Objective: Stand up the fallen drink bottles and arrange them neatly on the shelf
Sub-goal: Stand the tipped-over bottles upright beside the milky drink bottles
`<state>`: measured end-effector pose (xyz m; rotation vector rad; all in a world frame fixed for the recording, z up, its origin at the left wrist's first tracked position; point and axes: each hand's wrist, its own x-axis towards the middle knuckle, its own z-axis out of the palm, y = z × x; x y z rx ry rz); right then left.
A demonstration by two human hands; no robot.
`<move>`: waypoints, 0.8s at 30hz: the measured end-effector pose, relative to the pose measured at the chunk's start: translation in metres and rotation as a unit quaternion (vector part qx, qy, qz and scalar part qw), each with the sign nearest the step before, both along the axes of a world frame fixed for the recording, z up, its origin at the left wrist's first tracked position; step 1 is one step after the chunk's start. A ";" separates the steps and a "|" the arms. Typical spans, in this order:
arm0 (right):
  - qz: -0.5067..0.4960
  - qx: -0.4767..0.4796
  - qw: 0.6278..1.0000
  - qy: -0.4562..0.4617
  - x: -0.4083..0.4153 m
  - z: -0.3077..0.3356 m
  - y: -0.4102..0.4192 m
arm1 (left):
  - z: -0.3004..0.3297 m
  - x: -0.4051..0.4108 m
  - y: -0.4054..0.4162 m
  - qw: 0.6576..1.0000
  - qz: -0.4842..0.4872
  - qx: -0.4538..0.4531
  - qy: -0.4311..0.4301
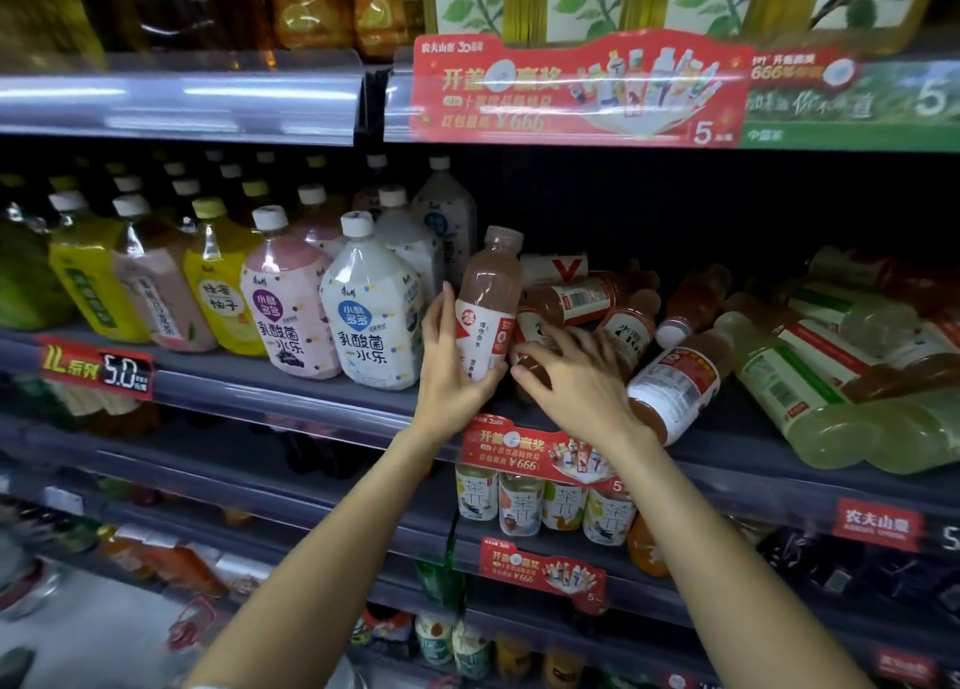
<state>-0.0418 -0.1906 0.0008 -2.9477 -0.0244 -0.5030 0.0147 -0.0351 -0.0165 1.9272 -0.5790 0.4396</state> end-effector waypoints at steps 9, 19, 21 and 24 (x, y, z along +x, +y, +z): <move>-0.017 0.046 0.998 0.046 0.000 0.012 0.008 | -0.003 0.014 -0.007 0.997 0.071 0.021 -0.027; -0.062 0.027 0.997 0.049 0.013 0.016 0.016 | -0.021 -0.010 -0.002 0.998 0.034 -0.048 -0.019; -0.060 0.034 0.996 0.049 0.013 0.016 0.014 | -0.019 -0.013 -0.002 0.997 0.052 -0.054 -0.008; -0.075 0.078 0.991 0.073 0.018 0.027 0.012 | -0.012 -0.016 0.002 0.991 0.127 0.030 -0.031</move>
